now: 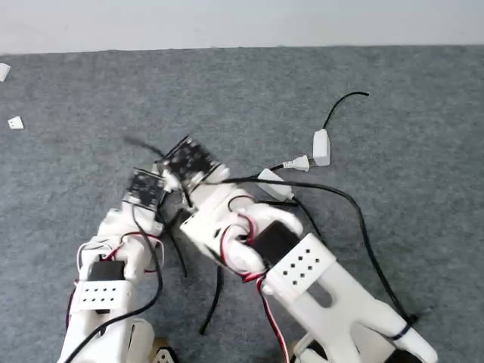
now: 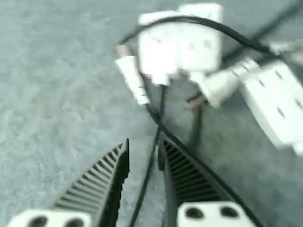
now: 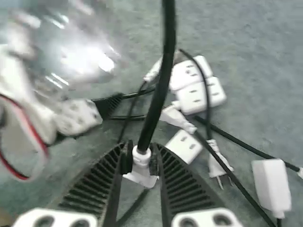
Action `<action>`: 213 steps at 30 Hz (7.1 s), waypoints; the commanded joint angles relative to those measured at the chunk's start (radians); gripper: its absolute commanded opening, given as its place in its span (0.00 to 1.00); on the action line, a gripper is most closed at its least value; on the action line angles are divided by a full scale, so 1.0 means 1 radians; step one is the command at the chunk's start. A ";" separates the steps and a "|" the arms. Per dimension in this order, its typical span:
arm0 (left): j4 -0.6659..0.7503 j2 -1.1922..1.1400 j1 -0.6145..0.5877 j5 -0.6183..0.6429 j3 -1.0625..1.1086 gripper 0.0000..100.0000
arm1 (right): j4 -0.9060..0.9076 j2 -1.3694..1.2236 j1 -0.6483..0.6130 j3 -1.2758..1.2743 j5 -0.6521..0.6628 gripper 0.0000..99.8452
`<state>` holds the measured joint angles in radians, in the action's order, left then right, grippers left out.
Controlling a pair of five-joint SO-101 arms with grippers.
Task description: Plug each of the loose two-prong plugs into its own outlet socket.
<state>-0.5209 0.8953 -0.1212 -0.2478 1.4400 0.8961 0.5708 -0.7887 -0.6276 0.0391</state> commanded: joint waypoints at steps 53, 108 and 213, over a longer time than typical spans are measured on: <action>0.040 0.012 -0.160 0.230 -0.101 0.09 | -0.550 -0.438 0.168 -0.018 -0.091 0.01; 0.040 0.012 -0.160 0.230 -0.097 0.09 | -0.335 -0.179 0.139 -0.376 0.044 0.01; -0.117 -0.646 -0.308 0.315 -0.613 0.10 | 0.079 -0.668 1.649 0.396 0.147 0.21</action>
<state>-0.6651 0.2355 -0.4358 0.0760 0.8370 0.8792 -0.0399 0.8500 -0.4143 0.1481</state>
